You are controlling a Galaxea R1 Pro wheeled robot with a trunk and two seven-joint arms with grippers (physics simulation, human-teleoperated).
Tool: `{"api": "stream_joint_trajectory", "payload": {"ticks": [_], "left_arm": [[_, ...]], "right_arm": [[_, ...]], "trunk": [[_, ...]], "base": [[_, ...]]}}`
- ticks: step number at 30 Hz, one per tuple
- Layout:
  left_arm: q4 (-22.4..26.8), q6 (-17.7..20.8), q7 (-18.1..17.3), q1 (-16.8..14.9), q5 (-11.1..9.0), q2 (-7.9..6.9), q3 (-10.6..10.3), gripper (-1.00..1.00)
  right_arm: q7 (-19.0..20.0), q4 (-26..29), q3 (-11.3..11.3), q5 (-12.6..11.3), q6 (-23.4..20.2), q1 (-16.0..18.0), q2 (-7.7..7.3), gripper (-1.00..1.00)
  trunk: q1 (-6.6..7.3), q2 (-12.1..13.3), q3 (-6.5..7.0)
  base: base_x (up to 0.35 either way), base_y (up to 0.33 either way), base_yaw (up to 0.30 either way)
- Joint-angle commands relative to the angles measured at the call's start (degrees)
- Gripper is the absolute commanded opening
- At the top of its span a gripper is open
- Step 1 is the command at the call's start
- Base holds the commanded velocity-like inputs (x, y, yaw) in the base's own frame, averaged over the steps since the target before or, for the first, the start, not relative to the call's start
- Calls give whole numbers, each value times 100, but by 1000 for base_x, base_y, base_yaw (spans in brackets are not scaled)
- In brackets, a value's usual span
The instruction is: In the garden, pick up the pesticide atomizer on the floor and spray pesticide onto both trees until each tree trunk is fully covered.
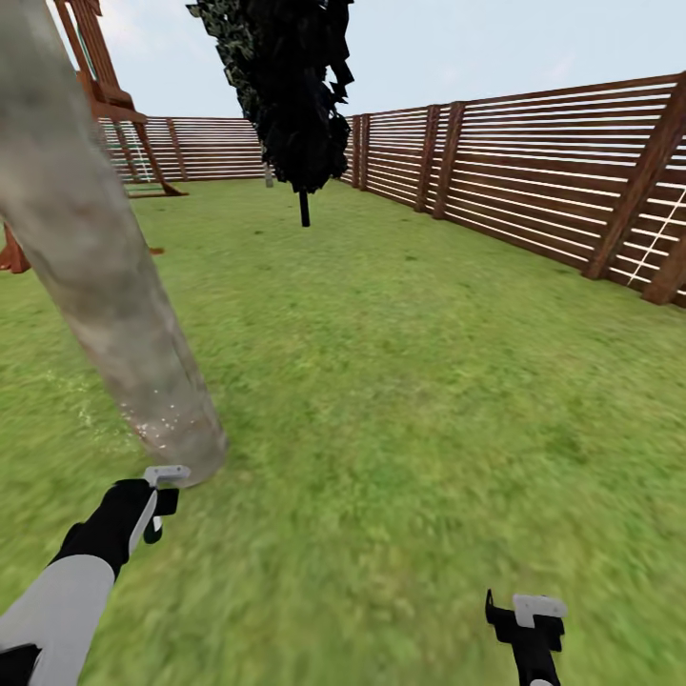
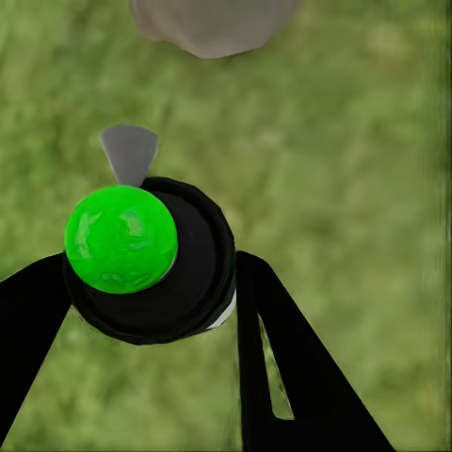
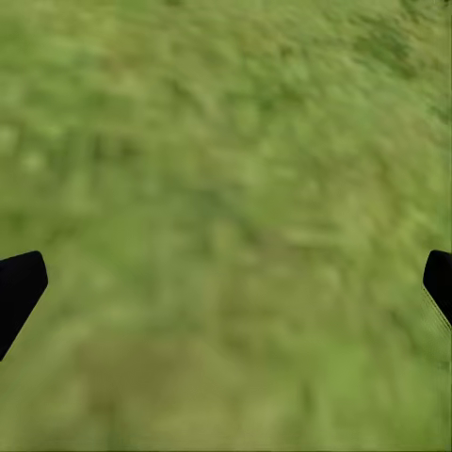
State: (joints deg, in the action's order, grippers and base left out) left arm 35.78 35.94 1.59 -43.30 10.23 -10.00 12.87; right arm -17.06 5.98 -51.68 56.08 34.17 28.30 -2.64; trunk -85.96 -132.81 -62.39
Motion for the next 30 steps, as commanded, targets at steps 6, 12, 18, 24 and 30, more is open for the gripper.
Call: {"api": "stream_joint_trajectory", "payload": {"ticks": [6, 12, 18, 24, 30], "left_arm": [[-1, 5, -55, 0, 5, 122, 2, -100], [3, -5, 16, -1, -2, 169, 22, -100], [-114, -105, 8, -1, 4, 275, 31, -100], [-115, -139, 8, 5, 30, 230, 31, -100], [-124, -141, 8, 6, 40, 227, 31, -100]], "right_arm": [[-1, 0, 0, 0, -2, 0, -1, 100], [-1, -6, 2, 2, -5, 0, 1, 100], [1, -13, 9, 9, -6, 0, 10, 100], [-3, -9, 2, 8, 0, 0, 3, 100], [-4, -9, 0, 9, -3, 0, 1, 100]], "trunk": [[0, 0, 0], [0, 0, 0], [0, 0, 0], [0, 0, 0], [0, 0, 0]], "base": [[36, -267, 208], [20, -276, 276], [91, -276, 272], [165, -253, 45], [188, -238, 3]]}}
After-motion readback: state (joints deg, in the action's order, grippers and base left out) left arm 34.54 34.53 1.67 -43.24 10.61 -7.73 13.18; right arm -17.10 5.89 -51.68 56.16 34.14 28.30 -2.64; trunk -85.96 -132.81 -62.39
